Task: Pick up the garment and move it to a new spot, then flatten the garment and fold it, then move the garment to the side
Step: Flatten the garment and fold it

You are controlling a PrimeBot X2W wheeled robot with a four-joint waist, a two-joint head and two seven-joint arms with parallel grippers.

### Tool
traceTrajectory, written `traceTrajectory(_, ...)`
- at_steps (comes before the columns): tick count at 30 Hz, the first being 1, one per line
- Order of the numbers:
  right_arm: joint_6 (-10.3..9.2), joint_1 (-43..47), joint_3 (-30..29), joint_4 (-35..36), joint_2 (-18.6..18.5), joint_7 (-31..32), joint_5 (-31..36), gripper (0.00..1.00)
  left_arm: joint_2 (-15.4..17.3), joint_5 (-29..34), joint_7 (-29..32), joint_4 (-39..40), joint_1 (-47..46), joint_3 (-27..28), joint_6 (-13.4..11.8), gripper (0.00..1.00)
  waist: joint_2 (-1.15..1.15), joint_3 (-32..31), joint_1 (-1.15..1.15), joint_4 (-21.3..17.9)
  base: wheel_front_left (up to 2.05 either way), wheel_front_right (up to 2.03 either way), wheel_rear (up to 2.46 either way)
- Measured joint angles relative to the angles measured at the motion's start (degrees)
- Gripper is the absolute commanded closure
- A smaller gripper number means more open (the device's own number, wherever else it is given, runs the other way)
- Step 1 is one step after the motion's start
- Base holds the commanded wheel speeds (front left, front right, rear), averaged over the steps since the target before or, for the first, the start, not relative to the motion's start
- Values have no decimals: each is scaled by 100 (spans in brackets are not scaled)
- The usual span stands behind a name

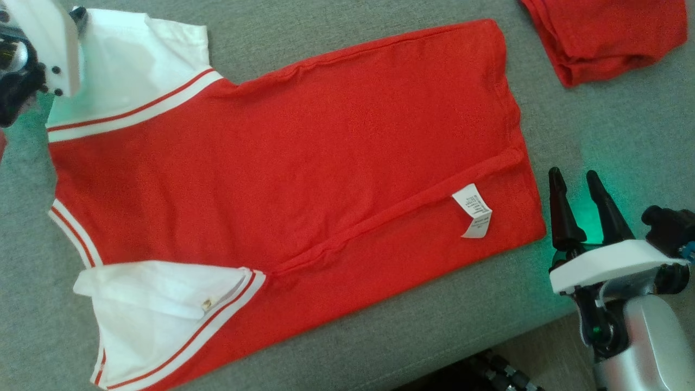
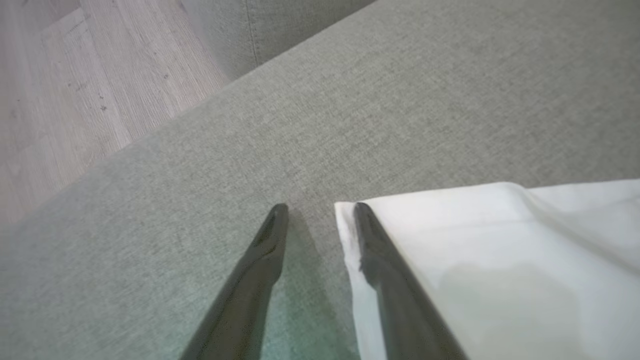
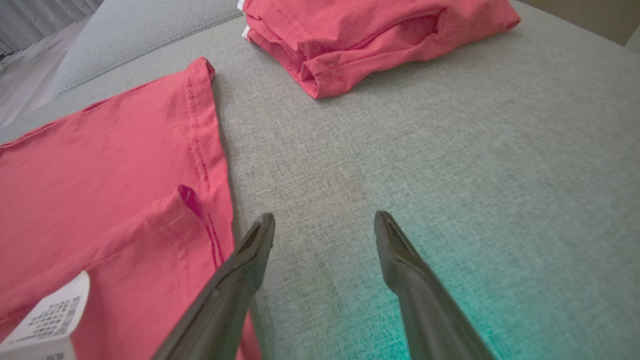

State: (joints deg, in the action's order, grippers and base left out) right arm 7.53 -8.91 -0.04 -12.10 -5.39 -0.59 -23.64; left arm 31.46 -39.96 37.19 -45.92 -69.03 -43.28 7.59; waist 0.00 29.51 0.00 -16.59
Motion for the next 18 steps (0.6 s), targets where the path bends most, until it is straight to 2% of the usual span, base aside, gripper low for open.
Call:
traceTrajectory(1, 0, -3, -9, 0, 0, 0, 0, 0, -7, -64, 41, 22, 0, -35, 0, 52, 0, -5, 0, 10, 0, 0, 0)
traceTrajectory(6, 0, -32, -19, 1, 0, 0, 1, 0, -8, -308, 133, 191, 1, -179, 0, 82, 0, 9, 0, 47, 0, 0, 0)
traceTrajectory(7, 0, -48, -19, 1, 0, 0, 1, 0, -4, -332, 134, 208, 1, -207, 0, 100, 0, 15, 0, 49, 0, 0, 0)
traceTrajectory(12, 0, -141, -19, 4, 0, 1, 1, 0, 18, -489, 151, 286, -1, -312, -1, 100, 0, 31, 0, 48, 0, 0, 0)
traceTrajectory(18, 1, -140, -83, 19, -1, 2, 27, 0, 47, -410, -318, 328, 2, -530, 0, 100, 0, -69, 0, 91, 0, 0, 0)
